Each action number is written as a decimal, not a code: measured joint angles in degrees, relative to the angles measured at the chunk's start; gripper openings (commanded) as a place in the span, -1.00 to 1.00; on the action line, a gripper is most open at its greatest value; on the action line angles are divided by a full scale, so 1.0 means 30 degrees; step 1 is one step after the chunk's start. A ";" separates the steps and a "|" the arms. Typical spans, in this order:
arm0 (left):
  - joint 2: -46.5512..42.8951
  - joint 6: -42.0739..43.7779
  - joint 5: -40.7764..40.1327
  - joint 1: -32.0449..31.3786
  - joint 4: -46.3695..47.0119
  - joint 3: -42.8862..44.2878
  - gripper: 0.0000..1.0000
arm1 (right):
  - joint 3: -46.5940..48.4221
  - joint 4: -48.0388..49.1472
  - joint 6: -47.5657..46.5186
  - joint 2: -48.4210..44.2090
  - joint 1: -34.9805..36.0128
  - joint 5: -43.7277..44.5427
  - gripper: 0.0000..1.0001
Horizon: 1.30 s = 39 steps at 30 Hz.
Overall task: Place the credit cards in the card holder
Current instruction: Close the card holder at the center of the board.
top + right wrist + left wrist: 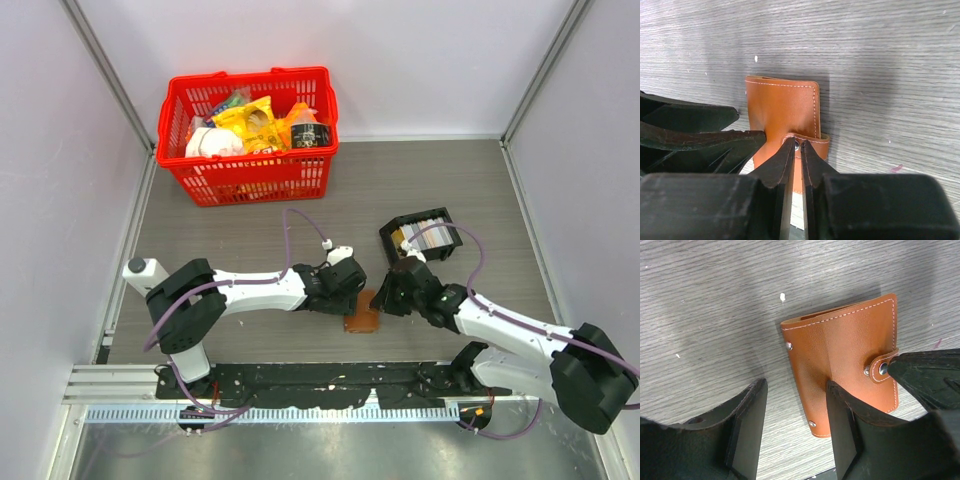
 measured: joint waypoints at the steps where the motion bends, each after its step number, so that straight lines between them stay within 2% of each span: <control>1: 0.0000 0.0000 0.0000 0.0000 0.0000 0.0000 0.08 | -0.0066 0.0117 0.0029 0.0051 -0.0007 -0.0197 -0.69; 18: 0.0007 0.0131 -0.0007 0.0015 -0.0051 0.0000 0.08 | -0.0124 0.1938 -0.0007 0.1654 -0.0204 -0.1260 -0.70; 30: 0.0015 0.0189 -0.0022 0.0015 -0.0080 0.0029 0.08 | 0.0306 0.1180 -0.0627 0.1668 -0.0197 -0.1253 -0.64; 39: 0.0015 0.0182 -0.0211 0.0015 -0.0073 0.0044 0.09 | 0.1472 0.0517 -0.1260 0.2951 -0.0197 -0.1180 -0.62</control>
